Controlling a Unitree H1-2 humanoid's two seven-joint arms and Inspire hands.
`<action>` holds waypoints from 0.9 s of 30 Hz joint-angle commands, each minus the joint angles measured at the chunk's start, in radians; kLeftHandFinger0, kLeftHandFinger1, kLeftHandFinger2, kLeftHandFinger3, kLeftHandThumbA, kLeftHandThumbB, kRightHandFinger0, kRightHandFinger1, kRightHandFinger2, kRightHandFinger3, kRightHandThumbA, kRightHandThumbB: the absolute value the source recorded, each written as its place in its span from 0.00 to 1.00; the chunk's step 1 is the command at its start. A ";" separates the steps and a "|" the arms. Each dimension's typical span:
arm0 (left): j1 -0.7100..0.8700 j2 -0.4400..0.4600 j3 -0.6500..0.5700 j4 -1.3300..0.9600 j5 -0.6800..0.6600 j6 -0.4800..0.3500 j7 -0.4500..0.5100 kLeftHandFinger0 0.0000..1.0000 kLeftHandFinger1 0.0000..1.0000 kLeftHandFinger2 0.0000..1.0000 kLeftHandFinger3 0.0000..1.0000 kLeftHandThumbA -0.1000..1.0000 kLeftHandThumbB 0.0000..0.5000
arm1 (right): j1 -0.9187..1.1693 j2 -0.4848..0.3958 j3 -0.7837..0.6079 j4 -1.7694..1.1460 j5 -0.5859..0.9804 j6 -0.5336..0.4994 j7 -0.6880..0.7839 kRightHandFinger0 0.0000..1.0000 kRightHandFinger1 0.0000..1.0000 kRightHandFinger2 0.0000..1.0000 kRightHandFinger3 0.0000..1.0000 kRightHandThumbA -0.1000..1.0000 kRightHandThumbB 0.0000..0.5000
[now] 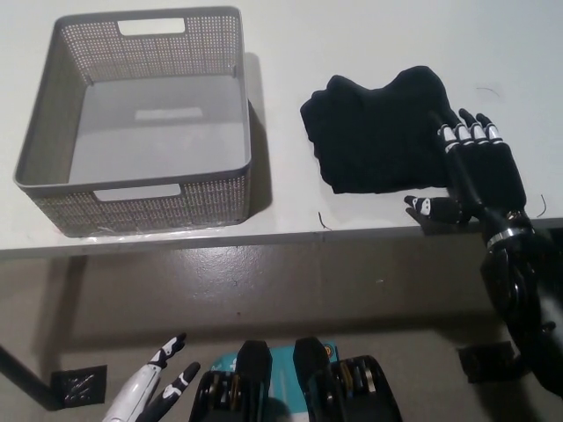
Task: Use the right hand to pick up a t shirt on the right hand side and place it into a contianer on the left side
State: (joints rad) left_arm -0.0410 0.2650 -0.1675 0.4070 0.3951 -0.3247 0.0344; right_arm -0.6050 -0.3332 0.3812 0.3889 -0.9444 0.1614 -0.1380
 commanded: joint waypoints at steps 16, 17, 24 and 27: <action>-0.032 0.010 -0.010 -0.063 0.015 -0.011 -0.010 0.96 1.00 1.00 1.00 1.00 0.64 | -0.171 0.067 0.004 0.215 0.029 -0.017 -0.049 1.00 1.00 1.00 1.00 1.00 1.00; -0.036 0.010 -0.010 -0.054 0.013 -0.017 -0.010 0.97 1.00 1.00 1.00 1.00 0.65 | -0.173 0.072 0.003 0.226 0.032 -0.014 -0.050 1.00 1.00 1.00 1.00 1.00 1.00; -0.031 0.010 -0.012 -0.065 0.009 -0.003 -0.019 0.94 1.00 1.00 1.00 1.00 0.67 | -0.177 0.096 -0.006 0.284 0.065 -0.031 -0.095 1.00 1.00 1.00 1.00 1.00 1.00; -0.028 0.007 -0.010 -0.081 0.005 0.010 -0.025 0.96 1.00 1.00 1.00 1.00 0.66 | -0.191 0.113 -0.019 0.325 0.092 -0.060 -0.131 1.00 1.00 1.00 1.00 0.85 0.94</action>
State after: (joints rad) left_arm -0.0617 0.2633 -0.1733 0.3697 0.4036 -0.3193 0.0217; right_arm -0.7274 -0.2405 0.3783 0.6776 -0.9001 0.1533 -0.1947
